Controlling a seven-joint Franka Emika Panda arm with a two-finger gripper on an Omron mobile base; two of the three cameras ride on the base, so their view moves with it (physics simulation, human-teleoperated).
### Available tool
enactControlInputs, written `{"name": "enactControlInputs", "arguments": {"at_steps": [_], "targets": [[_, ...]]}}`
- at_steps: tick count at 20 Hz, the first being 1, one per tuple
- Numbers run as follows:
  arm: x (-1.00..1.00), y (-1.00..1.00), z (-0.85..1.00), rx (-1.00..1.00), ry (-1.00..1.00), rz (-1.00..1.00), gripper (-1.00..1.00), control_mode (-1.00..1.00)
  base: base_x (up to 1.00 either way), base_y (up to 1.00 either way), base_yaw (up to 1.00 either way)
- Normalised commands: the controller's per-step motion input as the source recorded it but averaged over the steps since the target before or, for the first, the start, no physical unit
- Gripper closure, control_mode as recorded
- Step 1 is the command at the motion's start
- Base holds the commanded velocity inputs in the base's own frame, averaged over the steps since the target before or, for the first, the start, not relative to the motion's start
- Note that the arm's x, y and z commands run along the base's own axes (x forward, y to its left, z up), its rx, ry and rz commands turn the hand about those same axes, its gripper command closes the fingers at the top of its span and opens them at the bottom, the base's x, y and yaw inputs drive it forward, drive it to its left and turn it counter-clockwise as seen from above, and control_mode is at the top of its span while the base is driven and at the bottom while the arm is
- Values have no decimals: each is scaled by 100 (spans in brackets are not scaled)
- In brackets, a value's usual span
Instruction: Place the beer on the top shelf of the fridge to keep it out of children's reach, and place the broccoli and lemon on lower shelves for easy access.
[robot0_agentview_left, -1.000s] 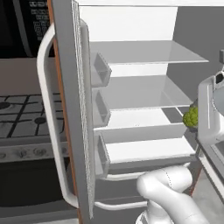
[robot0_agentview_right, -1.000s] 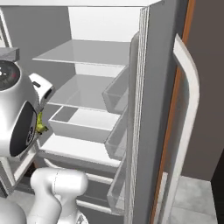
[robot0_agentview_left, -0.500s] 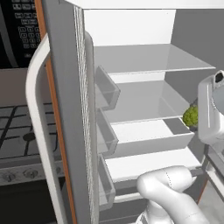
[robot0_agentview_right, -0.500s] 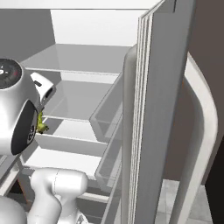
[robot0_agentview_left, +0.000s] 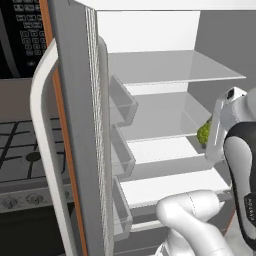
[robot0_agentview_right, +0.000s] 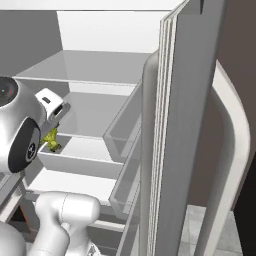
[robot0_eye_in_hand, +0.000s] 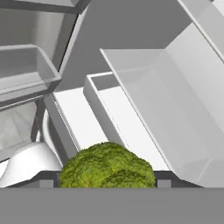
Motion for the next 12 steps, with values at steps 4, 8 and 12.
{"name": "enactControlInputs", "arguments": {"at_steps": [4, 8, 12], "targets": [[49, -1, -36, 0, -2, -11, 100, -100, 0, 0, 0], [49, -13, -31, 0, 0, -5, 100, -100, 0, 0, 0], [55, -17, -32, 0, 0, -3, 100, -100, 0, 0, 0]]}}
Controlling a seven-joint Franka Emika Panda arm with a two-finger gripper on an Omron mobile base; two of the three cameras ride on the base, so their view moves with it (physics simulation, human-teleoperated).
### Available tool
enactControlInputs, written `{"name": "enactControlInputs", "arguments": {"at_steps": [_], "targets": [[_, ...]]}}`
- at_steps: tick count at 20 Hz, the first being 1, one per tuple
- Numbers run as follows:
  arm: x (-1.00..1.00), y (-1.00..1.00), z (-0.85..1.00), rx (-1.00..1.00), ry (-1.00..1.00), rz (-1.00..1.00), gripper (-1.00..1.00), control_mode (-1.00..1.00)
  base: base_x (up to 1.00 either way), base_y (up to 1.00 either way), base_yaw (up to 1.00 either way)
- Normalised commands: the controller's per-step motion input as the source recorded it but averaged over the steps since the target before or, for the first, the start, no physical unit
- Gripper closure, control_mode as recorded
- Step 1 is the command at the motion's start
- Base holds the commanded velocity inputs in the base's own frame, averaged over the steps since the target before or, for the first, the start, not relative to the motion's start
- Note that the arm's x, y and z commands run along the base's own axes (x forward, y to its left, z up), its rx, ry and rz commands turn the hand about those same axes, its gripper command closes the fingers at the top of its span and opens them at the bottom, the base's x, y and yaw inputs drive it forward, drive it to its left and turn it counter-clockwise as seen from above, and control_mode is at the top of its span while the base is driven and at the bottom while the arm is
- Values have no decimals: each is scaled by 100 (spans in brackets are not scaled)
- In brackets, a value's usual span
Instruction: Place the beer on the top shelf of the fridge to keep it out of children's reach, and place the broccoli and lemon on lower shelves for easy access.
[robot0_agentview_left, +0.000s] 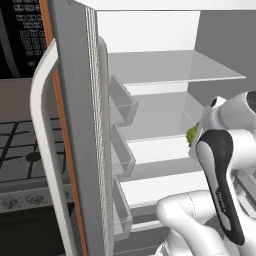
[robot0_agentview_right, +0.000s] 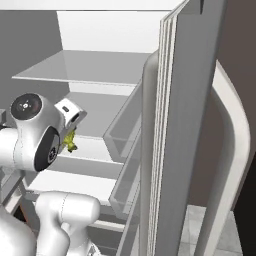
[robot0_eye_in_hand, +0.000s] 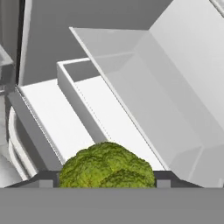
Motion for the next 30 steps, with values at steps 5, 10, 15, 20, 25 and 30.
{"name": "enactControlInputs", "arguments": {"at_steps": [5, 10, 15, 20, 25, 30], "targets": [[59, -23, -34, 0, 0, 0, 100, -100, 0, 0, 0], [48, -20, -27, 0, 0, 0, 100, -100, 0, 0, 0], [46, 0, -21, 2, 0, -14, 100, -100, 0, 0, 0], [44, 0, -18, 6, 0, -25, 100, -100, 0, 0, 0], [41, 0, -14, 16, 0, -26, 100, -100, 0, 0, 0], [42, 0, -13, 23, -1, -19, 100, -100, 0, 0, 0]]}}
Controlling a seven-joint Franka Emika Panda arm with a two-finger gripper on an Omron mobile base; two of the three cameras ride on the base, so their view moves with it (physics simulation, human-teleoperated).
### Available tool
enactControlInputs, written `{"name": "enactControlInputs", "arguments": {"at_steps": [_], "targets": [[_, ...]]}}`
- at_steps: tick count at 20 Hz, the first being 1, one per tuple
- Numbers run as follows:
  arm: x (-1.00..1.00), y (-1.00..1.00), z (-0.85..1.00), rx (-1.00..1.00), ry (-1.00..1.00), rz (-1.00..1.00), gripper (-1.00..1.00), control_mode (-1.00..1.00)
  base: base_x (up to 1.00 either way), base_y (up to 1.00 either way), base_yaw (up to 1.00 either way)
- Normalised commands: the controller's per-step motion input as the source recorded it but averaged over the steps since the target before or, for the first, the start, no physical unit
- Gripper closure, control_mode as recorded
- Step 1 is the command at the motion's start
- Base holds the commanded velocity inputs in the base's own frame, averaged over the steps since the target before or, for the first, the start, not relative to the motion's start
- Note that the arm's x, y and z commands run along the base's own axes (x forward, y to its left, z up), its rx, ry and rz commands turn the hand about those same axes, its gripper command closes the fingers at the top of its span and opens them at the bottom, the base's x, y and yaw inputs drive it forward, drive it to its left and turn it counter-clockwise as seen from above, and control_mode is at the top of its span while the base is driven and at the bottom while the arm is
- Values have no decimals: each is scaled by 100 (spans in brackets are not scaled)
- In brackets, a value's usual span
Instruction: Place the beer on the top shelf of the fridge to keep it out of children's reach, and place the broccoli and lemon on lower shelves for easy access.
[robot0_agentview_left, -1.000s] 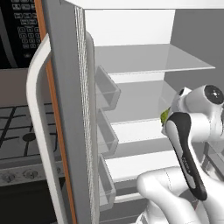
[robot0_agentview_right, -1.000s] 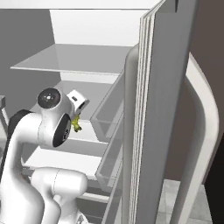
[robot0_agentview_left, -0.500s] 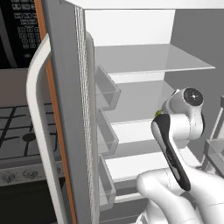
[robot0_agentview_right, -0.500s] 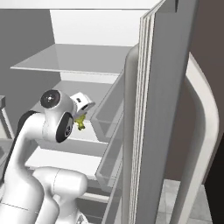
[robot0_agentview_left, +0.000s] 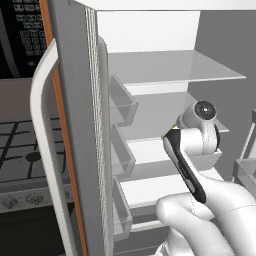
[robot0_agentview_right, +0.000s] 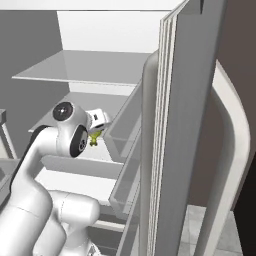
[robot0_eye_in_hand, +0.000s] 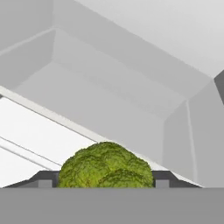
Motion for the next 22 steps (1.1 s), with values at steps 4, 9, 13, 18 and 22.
{"name": "enactControlInputs", "arguments": {"at_steps": [4, 9, 13, 18, 22], "targets": [[37, -5, -13, 27, -4, -12, 100, -100, 0, 0, 0], [39, -6, -12, 29, -5, -10, 100, -100, 0, 0, 0], [49, -4, -10, 24, -3, -10, 100, -100, 0, 0, 0], [60, 0, -5, 11, 0, -6, 100, -100, 0, 0, 0], [60, 0, -5, 5, 0, -2, 100, -100, 0, 0, 0]]}}
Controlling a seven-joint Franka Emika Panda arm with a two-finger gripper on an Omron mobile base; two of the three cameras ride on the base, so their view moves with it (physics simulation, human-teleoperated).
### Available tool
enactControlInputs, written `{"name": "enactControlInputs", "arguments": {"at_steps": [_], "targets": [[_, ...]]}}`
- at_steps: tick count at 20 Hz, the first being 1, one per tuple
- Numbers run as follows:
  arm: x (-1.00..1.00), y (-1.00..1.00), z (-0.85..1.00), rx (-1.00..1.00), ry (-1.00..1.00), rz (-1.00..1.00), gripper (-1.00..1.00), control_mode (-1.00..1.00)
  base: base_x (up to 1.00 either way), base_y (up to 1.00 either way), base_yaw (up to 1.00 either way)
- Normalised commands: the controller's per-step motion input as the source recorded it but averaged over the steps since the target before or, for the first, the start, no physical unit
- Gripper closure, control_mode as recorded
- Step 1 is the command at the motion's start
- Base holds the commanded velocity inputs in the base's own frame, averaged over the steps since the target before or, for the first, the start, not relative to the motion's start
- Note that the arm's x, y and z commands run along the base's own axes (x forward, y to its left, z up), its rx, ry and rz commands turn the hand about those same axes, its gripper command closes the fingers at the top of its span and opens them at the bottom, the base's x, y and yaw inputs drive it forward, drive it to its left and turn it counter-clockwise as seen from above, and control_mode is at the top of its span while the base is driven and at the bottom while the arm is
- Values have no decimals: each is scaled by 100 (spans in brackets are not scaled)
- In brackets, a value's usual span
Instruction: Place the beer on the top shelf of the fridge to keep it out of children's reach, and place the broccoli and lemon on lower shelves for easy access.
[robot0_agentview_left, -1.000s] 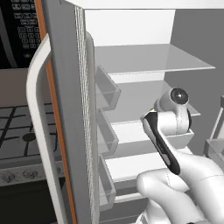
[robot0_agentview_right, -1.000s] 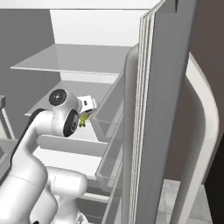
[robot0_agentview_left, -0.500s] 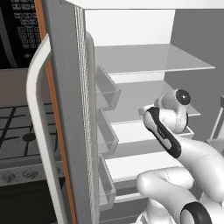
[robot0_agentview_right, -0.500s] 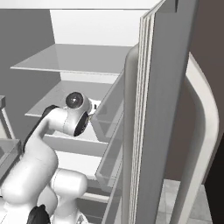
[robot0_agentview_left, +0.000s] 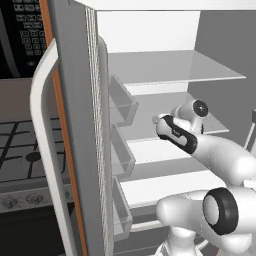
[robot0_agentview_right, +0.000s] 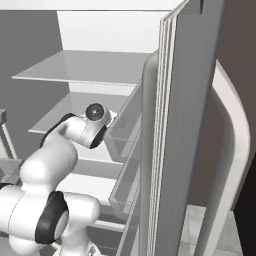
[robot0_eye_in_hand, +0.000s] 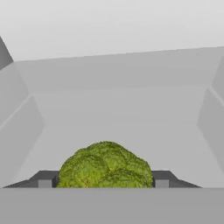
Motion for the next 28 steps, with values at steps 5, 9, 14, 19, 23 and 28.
{"name": "enactControlInputs", "arguments": {"at_steps": [5, 9, 14, 19, 23, 28], "targets": [[58, 0, -19, 4, -1, -1, 100, -100, 0, 0, 0], [54, 0, -38, 4, -6, 0, 100, -100, 0, 0, 0], [52, 0, -44, 2, -7, 0, 100, -100, 0, 0, 0], [53, 4, -30, 0, -9, 0, -100, -100, 0, 0, 0], [36, 7, -10, 0, -9, 0, -100, -100, 0, 0, 0], [-3, 7, 0, 0, -4, 0, -100, -100, 0, 0, 0]]}}
